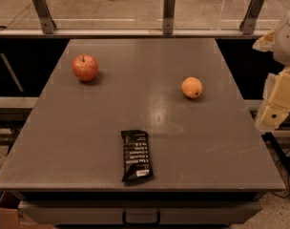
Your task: Pick apple
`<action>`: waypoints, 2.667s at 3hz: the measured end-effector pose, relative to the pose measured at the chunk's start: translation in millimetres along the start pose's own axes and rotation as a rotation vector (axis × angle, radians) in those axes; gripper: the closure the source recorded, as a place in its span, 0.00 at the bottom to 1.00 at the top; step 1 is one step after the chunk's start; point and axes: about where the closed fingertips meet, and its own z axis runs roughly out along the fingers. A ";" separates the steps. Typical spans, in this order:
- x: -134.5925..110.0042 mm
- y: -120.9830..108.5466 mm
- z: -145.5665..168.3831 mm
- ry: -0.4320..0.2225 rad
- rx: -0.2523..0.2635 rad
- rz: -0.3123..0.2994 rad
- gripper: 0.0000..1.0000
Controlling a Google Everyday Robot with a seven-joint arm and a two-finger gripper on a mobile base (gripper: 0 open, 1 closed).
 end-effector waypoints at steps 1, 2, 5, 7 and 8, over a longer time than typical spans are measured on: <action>-0.2 -0.1 0.0 -0.001 0.000 0.000 0.00; -7.8 -4.9 1.3 -0.025 0.008 -0.012 0.00; -251.9 -38.2 46.9 -0.480 -0.039 -0.333 0.00; -262.2 -45.9 62.2 -0.530 -0.038 -0.274 0.00; -311.6 -59.1 110.3 -0.678 -0.077 -0.178 0.00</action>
Offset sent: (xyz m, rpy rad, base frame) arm 0.0153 0.0132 -0.0021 0.0421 -0.0138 0.0377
